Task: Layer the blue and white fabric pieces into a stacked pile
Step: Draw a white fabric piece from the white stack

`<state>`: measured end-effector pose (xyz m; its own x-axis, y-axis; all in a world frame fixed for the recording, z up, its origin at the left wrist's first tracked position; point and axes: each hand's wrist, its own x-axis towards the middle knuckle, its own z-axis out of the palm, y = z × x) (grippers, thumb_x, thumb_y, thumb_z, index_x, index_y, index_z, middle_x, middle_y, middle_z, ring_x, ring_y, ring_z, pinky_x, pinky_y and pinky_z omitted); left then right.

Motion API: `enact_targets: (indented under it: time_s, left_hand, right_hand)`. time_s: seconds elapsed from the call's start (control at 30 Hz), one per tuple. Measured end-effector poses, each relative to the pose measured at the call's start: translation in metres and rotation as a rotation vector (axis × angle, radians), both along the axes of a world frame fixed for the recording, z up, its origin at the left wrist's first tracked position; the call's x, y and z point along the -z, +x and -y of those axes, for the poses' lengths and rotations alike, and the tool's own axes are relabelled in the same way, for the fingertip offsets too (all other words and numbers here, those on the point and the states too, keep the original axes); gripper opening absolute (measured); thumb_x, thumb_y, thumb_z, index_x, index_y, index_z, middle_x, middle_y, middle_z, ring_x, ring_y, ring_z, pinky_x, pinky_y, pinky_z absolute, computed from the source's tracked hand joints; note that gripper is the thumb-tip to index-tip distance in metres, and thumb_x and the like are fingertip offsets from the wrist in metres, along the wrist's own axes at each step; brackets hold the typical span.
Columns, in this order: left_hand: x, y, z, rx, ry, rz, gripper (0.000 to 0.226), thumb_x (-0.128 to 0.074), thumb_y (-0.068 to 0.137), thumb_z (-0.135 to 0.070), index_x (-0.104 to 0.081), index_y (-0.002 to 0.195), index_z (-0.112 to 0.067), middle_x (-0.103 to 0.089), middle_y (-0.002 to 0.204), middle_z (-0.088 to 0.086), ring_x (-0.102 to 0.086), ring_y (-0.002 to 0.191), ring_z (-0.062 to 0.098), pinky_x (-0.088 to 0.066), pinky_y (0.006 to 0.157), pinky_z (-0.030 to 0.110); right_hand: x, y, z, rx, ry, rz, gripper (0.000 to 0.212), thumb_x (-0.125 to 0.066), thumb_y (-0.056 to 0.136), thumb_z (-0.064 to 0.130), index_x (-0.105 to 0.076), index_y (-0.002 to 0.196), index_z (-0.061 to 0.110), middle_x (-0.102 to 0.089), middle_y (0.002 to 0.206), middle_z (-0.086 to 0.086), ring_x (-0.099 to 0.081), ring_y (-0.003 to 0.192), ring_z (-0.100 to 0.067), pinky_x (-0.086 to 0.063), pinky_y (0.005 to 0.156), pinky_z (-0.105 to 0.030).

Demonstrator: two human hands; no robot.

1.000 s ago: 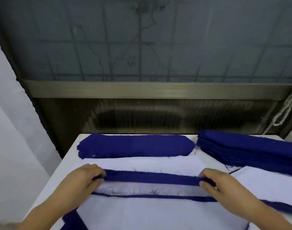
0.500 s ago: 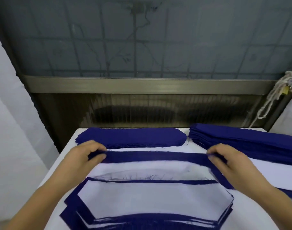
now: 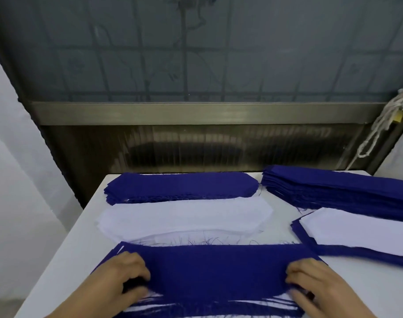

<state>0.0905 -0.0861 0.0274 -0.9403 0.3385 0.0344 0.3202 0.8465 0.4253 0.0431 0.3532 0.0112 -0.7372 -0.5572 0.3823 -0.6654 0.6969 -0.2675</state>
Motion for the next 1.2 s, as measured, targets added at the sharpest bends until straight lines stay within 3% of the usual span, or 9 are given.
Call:
enact_targets:
  time_s: [0.1,0.2,0.27,0.37,0.5,0.7,0.87,1.0,1.2]
  left_hand:
    - [-0.007,-0.007,-0.007,-0.025,0.014,0.061,0.039,-0.039,0.072,-0.084,-0.062,0.087,-0.055,-0.054,0.106,-0.035,-0.05,0.102,-0.01,-0.038,0.088,0.009]
    - [-0.001,-0.021,-0.024,-0.04,0.041,0.036,0.029,-0.053,0.078,-0.07,-0.062,0.077,-0.042,-0.059,0.093,-0.024,-0.055,0.091,-0.003,-0.044,0.08,0.015]
    - [0.003,-0.027,-0.031,-0.034,0.007,0.07,0.02,-0.061,0.08,-0.059,-0.058,0.076,-0.039,-0.058,0.091,-0.022,-0.054,0.09,-0.004,-0.044,0.078,0.014]
    - [0.003,-0.033,-0.019,-0.046,-0.02,0.16,0.021,-0.063,0.075,-0.059,-0.057,0.08,-0.04,-0.056,0.095,-0.026,-0.054,0.089,-0.005,-0.044,0.078,0.013]
    - [-0.006,-0.042,0.001,-0.069,-0.034,0.222,0.021,-0.065,0.074,-0.058,-0.061,0.075,-0.037,-0.056,0.094,-0.027,-0.056,0.084,-0.002,-0.046,0.075,0.015]
    - [-0.013,-0.103,-0.026,-0.193,-0.019,-0.032,0.006,-0.059,0.092,-0.037,-0.058,0.091,-0.044,-0.052,0.096,-0.03,-0.053,0.092,-0.006,-0.041,0.078,0.004]
    - [-0.016,-0.176,-0.052,-0.271,0.036,-0.133,0.018,-0.061,0.093,-0.024,-0.063,0.11,-0.03,-0.055,0.108,-0.018,-0.052,0.096,0.001,-0.04,0.08,0.007]
    - [-0.008,-0.213,-0.062,-0.325,0.119,0.021,0.02,-0.063,0.092,-0.026,-0.062,0.111,-0.027,-0.056,0.108,-0.01,-0.056,0.095,0.008,-0.048,0.086,0.019]
    - [0.003,-0.231,-0.053,-0.318,0.262,0.168,0.015,-0.073,0.084,-0.03,-0.063,0.095,-0.033,-0.056,0.099,-0.01,-0.056,0.09,0.009,-0.044,0.074,0.015]
  right_hand:
    - [-0.013,0.0,0.007,0.013,-0.023,0.085,0.017,-0.061,0.082,0.05,-0.069,0.08,0.036,-0.058,0.09,0.026,-0.055,0.084,0.009,-0.043,0.078,-0.01]
    - [-0.017,-0.009,0.021,0.018,-0.013,0.1,0.006,-0.067,0.087,0.039,-0.063,0.084,0.035,-0.054,0.087,0.025,-0.053,0.082,0.006,-0.043,0.076,-0.013]
    - [-0.013,-0.017,0.026,0.022,0.07,0.169,0.008,-0.06,0.091,0.043,-0.056,0.089,0.036,-0.051,0.088,0.023,-0.049,0.085,0.006,-0.041,0.08,-0.013]
    - [-0.01,-0.027,0.016,0.051,0.131,0.286,0.015,-0.051,0.09,0.051,-0.044,0.083,0.039,-0.048,0.085,0.02,-0.047,0.084,0.004,-0.038,0.078,-0.01]
    - [-0.018,-0.046,0.001,0.15,0.24,0.355,0.022,-0.053,0.087,0.05,-0.044,0.074,0.034,-0.053,0.079,0.014,-0.049,0.087,0.002,-0.041,0.07,-0.011]
    - [-0.03,-0.111,0.045,0.175,0.042,0.281,0.01,-0.056,0.095,0.032,-0.055,0.086,0.036,-0.055,0.09,0.017,-0.053,0.087,0.0,-0.045,0.074,-0.015]
    - [-0.033,-0.178,0.103,0.175,0.007,0.223,0.009,-0.053,0.098,0.029,-0.054,0.107,0.031,-0.049,0.102,0.018,-0.05,0.095,-0.004,-0.042,0.079,-0.014]
    - [-0.021,-0.21,0.126,0.203,0.058,0.279,0.013,-0.053,0.097,0.036,-0.052,0.109,0.031,-0.048,0.106,0.014,-0.047,0.098,-0.006,-0.038,0.08,-0.017]
    - [-0.005,-0.229,0.129,0.2,0.118,0.288,0.005,-0.054,0.097,0.036,-0.052,0.098,0.032,-0.051,0.103,0.012,-0.049,0.094,-0.007,-0.044,0.082,-0.021]
